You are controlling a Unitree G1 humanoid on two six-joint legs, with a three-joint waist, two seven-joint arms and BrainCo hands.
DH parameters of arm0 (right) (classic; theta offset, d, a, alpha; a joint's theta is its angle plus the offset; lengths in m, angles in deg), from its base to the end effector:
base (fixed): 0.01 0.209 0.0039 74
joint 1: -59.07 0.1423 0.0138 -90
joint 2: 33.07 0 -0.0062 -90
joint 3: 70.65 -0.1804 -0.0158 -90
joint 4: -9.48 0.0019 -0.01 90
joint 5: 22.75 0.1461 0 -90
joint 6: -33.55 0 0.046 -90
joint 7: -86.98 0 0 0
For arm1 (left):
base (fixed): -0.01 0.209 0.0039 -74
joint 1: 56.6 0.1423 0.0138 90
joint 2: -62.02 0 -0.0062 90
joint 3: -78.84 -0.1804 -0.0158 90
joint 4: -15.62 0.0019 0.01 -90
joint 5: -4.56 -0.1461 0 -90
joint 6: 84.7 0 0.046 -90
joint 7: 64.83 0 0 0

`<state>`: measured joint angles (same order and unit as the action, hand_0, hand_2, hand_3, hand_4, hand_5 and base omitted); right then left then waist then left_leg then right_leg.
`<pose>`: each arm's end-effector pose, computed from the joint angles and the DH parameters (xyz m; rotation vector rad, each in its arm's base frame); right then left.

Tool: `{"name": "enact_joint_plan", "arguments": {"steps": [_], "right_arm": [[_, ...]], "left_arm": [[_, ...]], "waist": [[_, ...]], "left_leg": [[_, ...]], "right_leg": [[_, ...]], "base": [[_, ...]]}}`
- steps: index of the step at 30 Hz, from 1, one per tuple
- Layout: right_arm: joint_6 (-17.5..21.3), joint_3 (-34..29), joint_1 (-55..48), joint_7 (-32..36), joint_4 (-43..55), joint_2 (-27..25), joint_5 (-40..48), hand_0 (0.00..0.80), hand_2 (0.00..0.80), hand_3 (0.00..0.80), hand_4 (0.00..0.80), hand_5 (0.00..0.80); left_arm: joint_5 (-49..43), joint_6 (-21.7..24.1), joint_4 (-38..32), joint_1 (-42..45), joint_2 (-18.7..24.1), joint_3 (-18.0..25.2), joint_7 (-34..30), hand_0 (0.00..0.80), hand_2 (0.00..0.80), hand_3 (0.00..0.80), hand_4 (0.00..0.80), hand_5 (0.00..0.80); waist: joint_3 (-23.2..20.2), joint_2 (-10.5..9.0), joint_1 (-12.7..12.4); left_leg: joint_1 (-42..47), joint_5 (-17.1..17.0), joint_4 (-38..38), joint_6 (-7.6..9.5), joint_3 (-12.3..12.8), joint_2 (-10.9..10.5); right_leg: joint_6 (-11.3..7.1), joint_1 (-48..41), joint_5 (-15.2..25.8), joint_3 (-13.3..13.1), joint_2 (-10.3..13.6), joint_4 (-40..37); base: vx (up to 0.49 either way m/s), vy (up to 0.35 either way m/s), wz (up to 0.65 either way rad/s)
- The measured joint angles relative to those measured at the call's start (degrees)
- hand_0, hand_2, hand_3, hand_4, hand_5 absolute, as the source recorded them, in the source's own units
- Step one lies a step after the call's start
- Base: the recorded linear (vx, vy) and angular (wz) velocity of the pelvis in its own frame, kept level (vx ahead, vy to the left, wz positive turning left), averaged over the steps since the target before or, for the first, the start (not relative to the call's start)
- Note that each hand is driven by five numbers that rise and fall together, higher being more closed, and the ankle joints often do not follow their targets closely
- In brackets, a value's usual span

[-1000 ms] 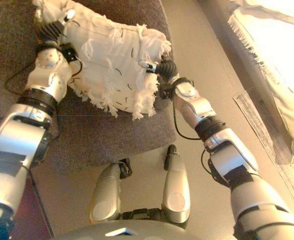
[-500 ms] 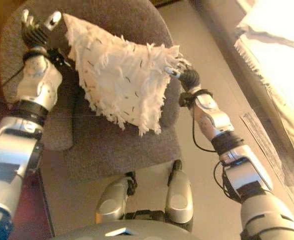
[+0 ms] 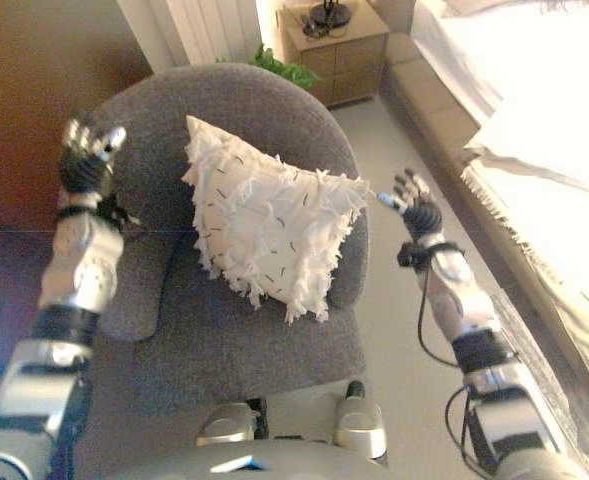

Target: Pick up the cushion and take it to the sofa

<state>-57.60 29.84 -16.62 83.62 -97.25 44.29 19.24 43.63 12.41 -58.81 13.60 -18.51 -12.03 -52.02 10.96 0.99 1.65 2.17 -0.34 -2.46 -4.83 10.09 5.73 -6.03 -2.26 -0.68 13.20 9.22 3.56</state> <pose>0.2558 -0.2181 0.0593 0.1875 0.1364 0.0157 0.2747 0.2278 0.1033 -0.2622 -0.1766 0.2347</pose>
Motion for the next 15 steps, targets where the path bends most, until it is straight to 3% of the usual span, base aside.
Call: {"name": "enact_joint_plan", "arguments": {"steps": [6, 10, 15], "right_arm": [[7.2, -0.6, -12.7, 6.8, 6.7, 7.4, 0.9, 0.000, 0.000, 0.000, 0.000, 0.000], [9.5, 0.0, -17.9, 12.4, 6.6, 12.1, 7.6, 0.000, 0.000, 0.000, 0.000, 0.000], [11.4, 2.4, -21.5, 13.8, 3.8, 12.1, 12.7, 0.000, 0.000, 0.000, 0.000, 0.000]], "left_arm": [[0.7, 2.0, -9.2, 16.2, -7.7, -0.2, -8.8, 0.000, 0.000, 0.000, 0.000, 0.000], [3.1, 4.0, -9.4, 22.0, -8.2, -0.8, -13.6, 0.000, 0.000, 0.000, 0.000, 0.000], [5.1, 8.6, -9.8, 26.2, -7.7, -4.2, -15.4, 0.000, 0.000, 0.000, 0.000, 0.000]], "waist": [[-1.6, -1.01, -1.2], [-2.1, -1.35, -1.5], [-2.3, -0.98, -2.6]], "left_leg": [[1.3, -0.3, 1.4, -0.18, 0.1, -0.2], [1.1, -0.7, 1.8, -0.13, 0.1, -0.3], [-1.0, -2.2, 3.1, 0.01, -0.3, -0.4]], "right_leg": [[-0.10, -2.2, 1.8, 0.0, -0.4, -3.7], [-0.04, -2.5, 2.7, 0.1, -0.6, -5.1], [-0.12, -0.3, 3.6, 0.1, -0.7, -6.1]], "base": [[-0.051, 0.005, -0.01], [-0.124, 0.034, -0.01], [-0.179, 0.014, 0.02]]}}
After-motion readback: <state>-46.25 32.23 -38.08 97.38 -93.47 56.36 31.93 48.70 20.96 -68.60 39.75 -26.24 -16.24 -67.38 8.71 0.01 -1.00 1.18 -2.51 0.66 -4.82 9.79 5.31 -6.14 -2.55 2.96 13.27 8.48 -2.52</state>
